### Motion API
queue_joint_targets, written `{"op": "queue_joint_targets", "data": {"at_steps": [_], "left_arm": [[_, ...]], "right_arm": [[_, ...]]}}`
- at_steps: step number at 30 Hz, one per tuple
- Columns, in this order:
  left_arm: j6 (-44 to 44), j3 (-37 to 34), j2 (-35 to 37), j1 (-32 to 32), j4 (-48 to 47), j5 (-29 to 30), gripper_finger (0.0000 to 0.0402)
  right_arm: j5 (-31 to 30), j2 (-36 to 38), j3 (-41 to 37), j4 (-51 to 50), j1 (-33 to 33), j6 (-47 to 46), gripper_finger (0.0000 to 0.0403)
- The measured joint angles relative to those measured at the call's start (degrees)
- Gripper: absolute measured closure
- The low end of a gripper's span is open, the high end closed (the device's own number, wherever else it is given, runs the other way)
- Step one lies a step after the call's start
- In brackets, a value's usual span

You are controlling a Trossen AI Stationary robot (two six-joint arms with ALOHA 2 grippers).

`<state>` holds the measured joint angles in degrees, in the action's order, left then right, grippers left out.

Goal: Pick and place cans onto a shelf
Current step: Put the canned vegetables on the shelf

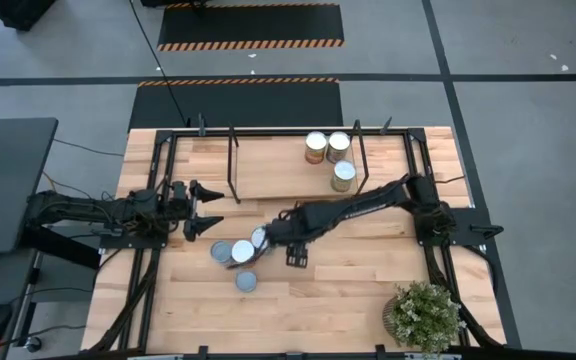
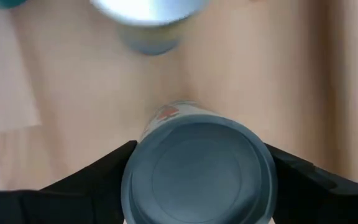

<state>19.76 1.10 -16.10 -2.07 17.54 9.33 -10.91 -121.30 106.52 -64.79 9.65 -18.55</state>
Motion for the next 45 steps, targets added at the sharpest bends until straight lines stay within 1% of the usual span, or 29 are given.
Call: {"op": "queue_joint_targets", "data": {"at_steps": [6,10,15,18,22,24,29,33,36,39,45], "left_arm": [[0.0,0.0,0.0,0.0,1.0,0.5,0.0008],[0.2,0.0,0.0,0.0,1.3,0.5,0.0008],[1.2,0.0,0.0,-0.1,0.6,0.5,0.0008],[2.0,0.0,0.0,-0.1,-0.1,0.5,0.0008],[2.1,0.0,0.0,-0.1,-1.6,0.5,0.0008],[2.2,0.0,0.0,-0.1,-1.6,0.5,0.0008],[2.2,0.0,0.0,-0.1,-1.7,0.5,0.0008],[2.2,0.0,0.0,-0.1,-1.6,0.5,0.0008],[2.1,0.0,0.0,-0.1,-1.6,0.5,0.0008],[0.7,0.0,0.0,-0.1,-1.2,0.5,0.0008],[-6.2,0.0,0.0,-0.1,1.0,0.5,0.0008]], "right_arm": [[-0.5,4.1,0.0,-1.9,-4.9,12.7,0.0100],[-0.9,5.3,0.0,-2.3,-9.2,20.4,0.0100],[2.0,5.3,-0.2,-2.6,-15.2,27.3,0.0100],[2.4,5.7,-1.1,-3.2,-18.2,28.7,0.0100],[3.4,8.3,-3.3,-1.9,-20.1,31.0,0.0100],[3.5,9.0,-5.7,-1.0,-20.8,32.1,0.0100],[3.7,13.0,-12.9,4.7,-23.2,33.5,0.0100],[4.0,14.7,-17.8,9.0,-25.2,35.3,0.0100],[6.0,15.4,-18.4,9.8,-26.6,35.7,0.0100],[6.4,15.2,-18.5,10.1,-27.4,35.7,0.0099],[5.9,15.2,-18.5,10.4,-27.9,35.7,0.0070]]}}
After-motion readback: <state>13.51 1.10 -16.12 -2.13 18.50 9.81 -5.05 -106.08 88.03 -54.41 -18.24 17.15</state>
